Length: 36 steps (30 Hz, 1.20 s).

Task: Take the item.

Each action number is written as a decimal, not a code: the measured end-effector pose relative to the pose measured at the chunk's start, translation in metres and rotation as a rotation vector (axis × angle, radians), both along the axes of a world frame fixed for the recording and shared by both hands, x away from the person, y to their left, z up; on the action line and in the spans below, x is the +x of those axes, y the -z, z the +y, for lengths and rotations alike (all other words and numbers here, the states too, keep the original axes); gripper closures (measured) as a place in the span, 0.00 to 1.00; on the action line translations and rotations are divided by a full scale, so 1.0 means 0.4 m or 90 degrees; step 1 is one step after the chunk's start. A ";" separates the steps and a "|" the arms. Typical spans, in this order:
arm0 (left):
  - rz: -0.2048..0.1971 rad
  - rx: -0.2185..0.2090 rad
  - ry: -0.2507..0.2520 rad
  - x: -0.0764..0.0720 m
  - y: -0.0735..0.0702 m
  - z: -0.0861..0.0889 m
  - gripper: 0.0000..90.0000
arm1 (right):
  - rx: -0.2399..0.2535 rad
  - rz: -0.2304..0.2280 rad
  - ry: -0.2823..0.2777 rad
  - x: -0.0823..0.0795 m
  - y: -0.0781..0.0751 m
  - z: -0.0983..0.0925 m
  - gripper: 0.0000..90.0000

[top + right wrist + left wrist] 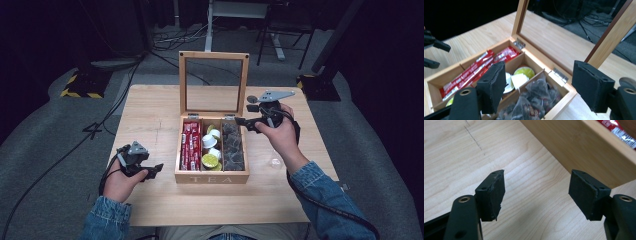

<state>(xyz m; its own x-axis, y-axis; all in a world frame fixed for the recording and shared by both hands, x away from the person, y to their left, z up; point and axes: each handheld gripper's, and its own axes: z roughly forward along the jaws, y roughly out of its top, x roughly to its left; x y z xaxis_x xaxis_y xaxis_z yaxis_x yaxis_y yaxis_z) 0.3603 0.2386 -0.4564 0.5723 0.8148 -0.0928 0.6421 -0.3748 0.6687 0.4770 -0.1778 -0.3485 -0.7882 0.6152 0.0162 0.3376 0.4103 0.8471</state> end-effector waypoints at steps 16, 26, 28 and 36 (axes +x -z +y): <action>0.027 0.022 -0.011 -0.012 0.041 0.009 0.32 | -0.064 0.061 -0.026 -0.021 0.100 0.043 0.39; 0.039 0.039 -0.011 -0.018 0.065 0.010 0.31 | -0.123 0.076 -0.044 -0.022 0.154 0.071 0.61; 0.037 0.038 -0.009 -0.019 0.067 0.010 0.31 | -0.130 0.078 -0.045 -0.022 0.159 0.074 0.63; 0.045 0.042 -0.002 -0.015 0.081 0.004 0.31 | -0.163 0.090 -0.037 -0.009 0.189 0.087 0.68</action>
<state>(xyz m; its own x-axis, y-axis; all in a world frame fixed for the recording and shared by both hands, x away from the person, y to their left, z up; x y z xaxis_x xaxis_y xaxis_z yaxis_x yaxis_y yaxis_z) 0.3543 0.2404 -0.4887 0.5635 0.8224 -0.0785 0.6882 -0.4147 0.5953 0.4733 -0.1430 -0.4243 -0.8233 0.5673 -0.0213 0.4145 0.6264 0.6601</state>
